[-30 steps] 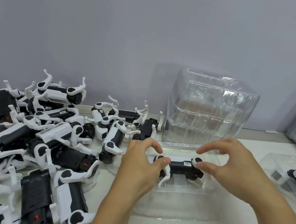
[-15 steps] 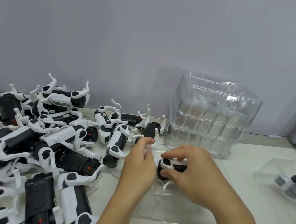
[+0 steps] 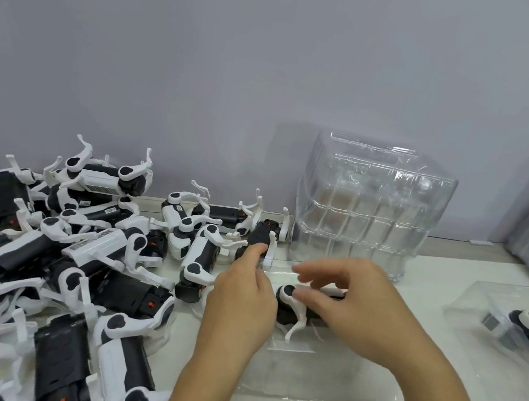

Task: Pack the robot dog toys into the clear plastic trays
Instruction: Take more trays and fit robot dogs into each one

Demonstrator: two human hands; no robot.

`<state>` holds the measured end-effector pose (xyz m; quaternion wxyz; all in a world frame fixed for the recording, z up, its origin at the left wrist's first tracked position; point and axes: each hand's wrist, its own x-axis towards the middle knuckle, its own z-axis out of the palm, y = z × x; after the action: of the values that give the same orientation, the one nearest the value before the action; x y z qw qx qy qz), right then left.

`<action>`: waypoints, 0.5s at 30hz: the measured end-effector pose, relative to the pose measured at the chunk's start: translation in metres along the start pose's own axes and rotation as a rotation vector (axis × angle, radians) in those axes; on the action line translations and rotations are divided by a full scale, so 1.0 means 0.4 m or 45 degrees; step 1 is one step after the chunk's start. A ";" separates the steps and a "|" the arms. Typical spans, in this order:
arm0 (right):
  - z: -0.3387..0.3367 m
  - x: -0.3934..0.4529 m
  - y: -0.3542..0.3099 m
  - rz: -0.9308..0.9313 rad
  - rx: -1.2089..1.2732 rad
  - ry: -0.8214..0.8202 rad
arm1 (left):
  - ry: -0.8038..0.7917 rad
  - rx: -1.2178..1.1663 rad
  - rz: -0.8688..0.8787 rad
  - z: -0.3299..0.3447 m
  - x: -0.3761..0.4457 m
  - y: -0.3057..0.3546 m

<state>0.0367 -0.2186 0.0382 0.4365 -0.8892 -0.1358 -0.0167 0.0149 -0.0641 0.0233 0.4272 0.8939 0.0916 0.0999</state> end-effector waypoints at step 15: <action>-0.087 -0.007 -0.004 -0.213 0.271 0.546 | -0.311 -0.667 -0.285 -0.005 -0.024 0.077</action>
<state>0.0367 -0.2455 0.0608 0.5436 -0.8000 -0.1143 -0.2267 0.0073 -0.0842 0.0479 0.6592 0.7432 0.1087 -0.0360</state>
